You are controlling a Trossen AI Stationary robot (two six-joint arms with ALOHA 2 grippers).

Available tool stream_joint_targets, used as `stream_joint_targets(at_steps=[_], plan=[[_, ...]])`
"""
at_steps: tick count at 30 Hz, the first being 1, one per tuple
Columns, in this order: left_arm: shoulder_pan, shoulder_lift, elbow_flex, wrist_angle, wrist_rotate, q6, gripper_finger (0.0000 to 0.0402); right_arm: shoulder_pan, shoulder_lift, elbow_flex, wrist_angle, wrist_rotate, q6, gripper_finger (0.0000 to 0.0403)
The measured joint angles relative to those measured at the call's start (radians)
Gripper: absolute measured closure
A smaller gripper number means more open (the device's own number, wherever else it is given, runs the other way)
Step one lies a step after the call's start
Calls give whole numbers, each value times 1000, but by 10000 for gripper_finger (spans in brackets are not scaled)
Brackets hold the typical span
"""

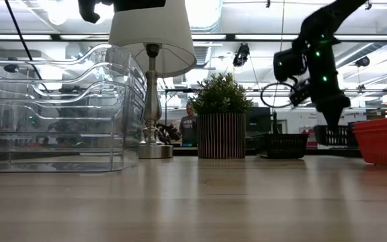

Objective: Stack baskets by color
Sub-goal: Stack the right black bin on the black bins

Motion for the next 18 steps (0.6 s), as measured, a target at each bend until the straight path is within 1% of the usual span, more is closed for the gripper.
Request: stream_joint_targets(at_steps=[5,7,12,15,18], plan=[[0,0,0,8,0,0,402,6,2,109,-69,3,-19,394],[0,0,0,8,0,0,402,17,2,150,-105,22,-19,394],[0,0,0,8,0,-1,402,78,2,260,-194,21,-18,394],[0,0,0,8,0,-1,402,134,5,320,-203,-23,-28,394],[0,0,0,15,0,-1,402,187,13,359,-168,-75,-33,394]])
